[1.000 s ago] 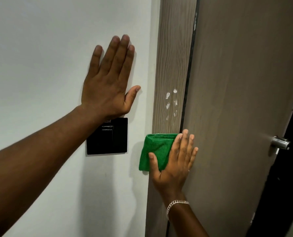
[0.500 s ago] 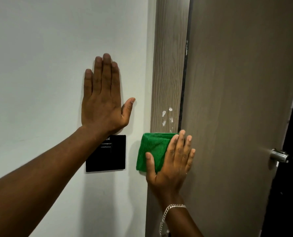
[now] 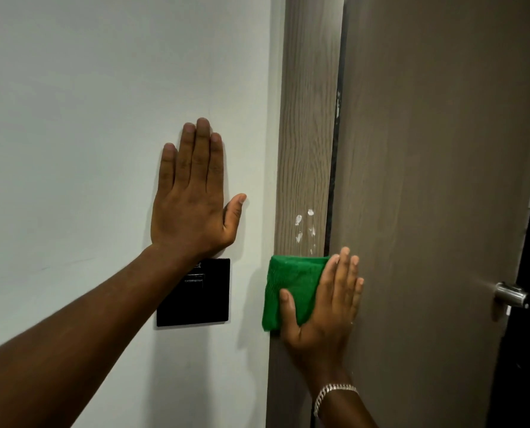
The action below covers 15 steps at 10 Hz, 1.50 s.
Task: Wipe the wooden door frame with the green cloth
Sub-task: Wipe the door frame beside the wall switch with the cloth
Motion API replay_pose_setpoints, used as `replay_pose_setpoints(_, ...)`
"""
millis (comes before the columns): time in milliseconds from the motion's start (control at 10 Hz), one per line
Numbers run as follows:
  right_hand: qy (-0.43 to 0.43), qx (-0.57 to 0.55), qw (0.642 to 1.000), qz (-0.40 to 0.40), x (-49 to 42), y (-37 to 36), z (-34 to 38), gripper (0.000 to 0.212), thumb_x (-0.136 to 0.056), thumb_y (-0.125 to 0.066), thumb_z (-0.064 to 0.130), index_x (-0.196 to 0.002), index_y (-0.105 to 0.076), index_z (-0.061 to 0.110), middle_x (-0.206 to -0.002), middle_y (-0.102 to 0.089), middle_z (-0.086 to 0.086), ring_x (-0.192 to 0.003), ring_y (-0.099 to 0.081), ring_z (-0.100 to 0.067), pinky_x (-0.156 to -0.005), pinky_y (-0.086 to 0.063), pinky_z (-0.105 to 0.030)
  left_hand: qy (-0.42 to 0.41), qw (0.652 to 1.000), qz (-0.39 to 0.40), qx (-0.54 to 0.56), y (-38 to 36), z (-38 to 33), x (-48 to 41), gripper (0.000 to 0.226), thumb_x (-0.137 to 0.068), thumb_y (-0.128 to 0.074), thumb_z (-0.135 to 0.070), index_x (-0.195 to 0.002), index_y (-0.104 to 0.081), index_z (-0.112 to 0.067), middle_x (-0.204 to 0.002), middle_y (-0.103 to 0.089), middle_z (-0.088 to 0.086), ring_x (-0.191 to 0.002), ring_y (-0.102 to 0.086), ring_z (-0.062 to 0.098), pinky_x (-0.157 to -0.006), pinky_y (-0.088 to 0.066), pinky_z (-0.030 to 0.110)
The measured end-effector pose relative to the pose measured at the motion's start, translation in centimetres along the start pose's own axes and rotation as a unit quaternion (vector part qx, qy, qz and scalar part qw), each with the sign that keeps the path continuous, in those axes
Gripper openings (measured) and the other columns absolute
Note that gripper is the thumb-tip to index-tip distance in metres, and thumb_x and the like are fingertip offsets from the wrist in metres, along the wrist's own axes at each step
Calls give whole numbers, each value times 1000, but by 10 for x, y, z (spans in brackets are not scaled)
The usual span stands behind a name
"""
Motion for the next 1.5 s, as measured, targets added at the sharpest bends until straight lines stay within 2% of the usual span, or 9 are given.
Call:
replay_pose_setpoints(300,73,15,997,-11,-4,0,1,78,-97,-31,58,-150,-22,3,-160,-19,-14,-153,-8,-28,-123,-13,-54,1,1000,0,-1,0,0,0,84,-93,-26,-53,-153,1,-2,-164,-1,21,-152,1,35,-124,-5,50)
replay_pose_setpoints(400,4,15,999,-34,-26,-2,7,78,-96,-31,58,-151,-20,4,-162,-17,-14,-154,-8,-28,-125,-10,-51,0,1000,0,-3,0,-1,0,83,-93,-25,-54,-153,1,-2,-164,0,21,-152,1,35,-124,-5,50)
replay_pose_setpoints(600,148,39,988,-3,-5,1,8,71,-99,-35,53,-148,-27,2,-158,-26,-17,-152,-12,-30,-124,-14,-52,0,1000,2,0,-1,0,1,83,-93,-25,-54,-154,0,-3,-164,-1,21,-152,1,35,-124,-4,50)
replay_pose_setpoints(800,36,27,998,-36,-33,-2,20,73,-98,-32,53,-151,-25,3,-161,-21,-15,-153,-10,-29,-126,-6,-47,-1,1000,-7,-4,-1,-1,0,83,-94,-26,-53,-154,0,-3,-164,-3,21,-152,0,34,-124,-4,49)
replay_pose_setpoints(900,161,31,986,-11,-11,0,13,69,-99,-36,50,-149,-29,3,-158,-26,-15,-153,-11,-28,-125,-9,-52,1,1000,-3,-4,0,0,1,83,-94,-26,-53,-154,-1,-2,-164,-2,21,-152,0,34,-124,-4,49)
replay_pose_setpoints(1100,42,18,998,-47,-52,0,24,72,-98,-32,52,-152,-23,5,-161,-18,-13,-154,-6,-26,-126,-3,-47,-1,1000,-6,-12,0,-1,-1,83,-93,-26,-53,-153,-2,-2,-163,-3,22,-152,0,34,-124,-3,48)
replay_pose_setpoints(1200,124,37,991,-28,-40,-1,30,72,-99,-32,52,-152,-23,5,-161,-20,-14,-154,-8,-28,-125,-5,-49,-1,1000,-4,-11,0,-1,0,83,-93,-25,-53,-153,-2,-1,-163,-3,22,-152,0,35,-124,-3,48)
replay_pose_setpoints(1400,39,3,998,-42,-60,2,19,73,-98,-31,53,-151,-22,3,-161,-18,-14,-153,-5,-26,-125,-8,-50,3,1000,-5,-9,0,-1,0,82,-93,-25,-53,-154,-2,-1,-164,-3,21,-152,1,34,-124,-2,48)
replay_pose_setpoints(1500,118,26,992,-39,-60,0,38,72,-98,-33,52,-152,-22,6,-162,-19,-11,-154,-9,-27,-126,-6,-46,4,1000,-4,-8,0,0,-1,83,-93,-26,-52,-153,-2,-1,-163,-3,22,-152,0,34,-124,-3,48)
Point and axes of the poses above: each hand's wrist, its own x-axis away from the middle knuckle, its own y-axis out of the back of the hand, z = x × y, the point moved 4 cm from there along -x, towards the middle knuckle
